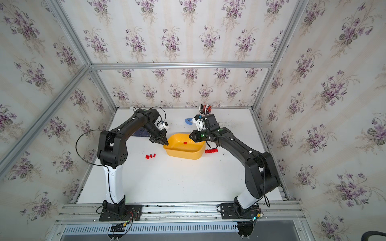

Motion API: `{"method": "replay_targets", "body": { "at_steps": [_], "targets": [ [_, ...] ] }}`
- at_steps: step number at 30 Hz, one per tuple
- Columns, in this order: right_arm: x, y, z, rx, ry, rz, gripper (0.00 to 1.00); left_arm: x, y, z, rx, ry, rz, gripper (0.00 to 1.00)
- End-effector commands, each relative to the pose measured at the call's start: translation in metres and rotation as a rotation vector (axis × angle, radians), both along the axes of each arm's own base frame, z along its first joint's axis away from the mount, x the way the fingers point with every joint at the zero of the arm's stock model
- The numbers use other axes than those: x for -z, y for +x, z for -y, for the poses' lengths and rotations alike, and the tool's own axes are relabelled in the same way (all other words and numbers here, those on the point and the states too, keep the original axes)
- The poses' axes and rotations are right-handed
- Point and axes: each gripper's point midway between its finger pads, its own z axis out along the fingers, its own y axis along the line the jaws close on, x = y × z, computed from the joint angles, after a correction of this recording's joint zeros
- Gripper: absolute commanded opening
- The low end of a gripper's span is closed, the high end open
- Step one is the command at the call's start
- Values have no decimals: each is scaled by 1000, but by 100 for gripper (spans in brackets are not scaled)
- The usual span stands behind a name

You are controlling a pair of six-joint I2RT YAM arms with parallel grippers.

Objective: Take the screw protection sleeves out of the storage box
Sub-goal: Adjust the storage box at the center of the board.

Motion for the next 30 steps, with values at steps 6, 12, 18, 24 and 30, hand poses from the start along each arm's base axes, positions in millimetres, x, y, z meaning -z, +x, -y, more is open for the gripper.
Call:
{"method": "replay_targets", "body": {
  "at_steps": [6,12,18,24,30],
  "targets": [
    [1,-2,2,8,-2,8,23,13,-4,-34,-13,266,166,3],
    [4,-4,0,-5,2,1,23,20,-5,-42,-27,375,258,3],
    [8,-9,0,-13,-3,-7,23,25,-10,-35,-9,411,306,3],
    [11,-21,-20,-95,-17,-3,25,28,-14,-36,-39,405,313,21],
    [22,-26,-31,-94,-27,-13,25,8,-14,-32,-64,380,367,49]
  ]
}}
